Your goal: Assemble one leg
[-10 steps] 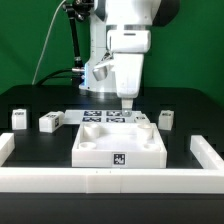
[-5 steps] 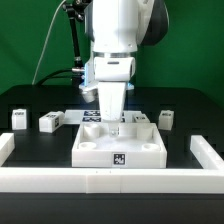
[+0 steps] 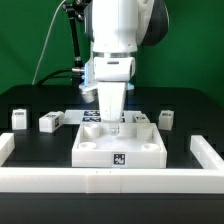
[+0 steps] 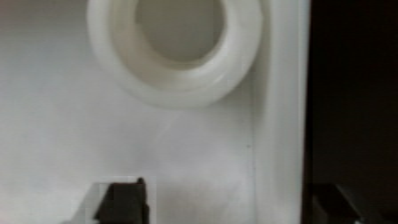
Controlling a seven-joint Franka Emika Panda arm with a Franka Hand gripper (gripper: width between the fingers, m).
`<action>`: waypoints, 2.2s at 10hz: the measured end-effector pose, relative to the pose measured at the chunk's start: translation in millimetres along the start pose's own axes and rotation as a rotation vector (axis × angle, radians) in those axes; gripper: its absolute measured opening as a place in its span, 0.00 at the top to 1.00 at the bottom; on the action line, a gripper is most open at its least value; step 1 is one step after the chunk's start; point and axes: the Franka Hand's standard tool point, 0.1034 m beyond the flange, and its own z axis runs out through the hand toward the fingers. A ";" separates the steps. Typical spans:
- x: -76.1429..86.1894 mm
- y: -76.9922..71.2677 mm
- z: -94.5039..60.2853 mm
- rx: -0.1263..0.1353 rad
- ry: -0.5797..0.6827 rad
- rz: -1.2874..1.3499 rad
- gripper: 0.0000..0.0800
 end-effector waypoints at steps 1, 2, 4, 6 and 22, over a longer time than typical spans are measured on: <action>0.0 -0.1 0.0 0.000 0.000 0.000 0.67; 0.0 -0.1 0.0 0.000 0.000 0.000 0.88; -0.3 0.0 0.0 0.000 0.000 0.003 0.93; -0.3 0.0 0.0 0.000 0.000 0.003 0.93; 66.3 42.1 2.2 -0.018 0.024 -0.090 0.92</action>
Offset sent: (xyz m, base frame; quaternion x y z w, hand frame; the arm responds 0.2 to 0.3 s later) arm 0.0000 0.0000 0.0000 0.0000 0.0000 0.0000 1.0000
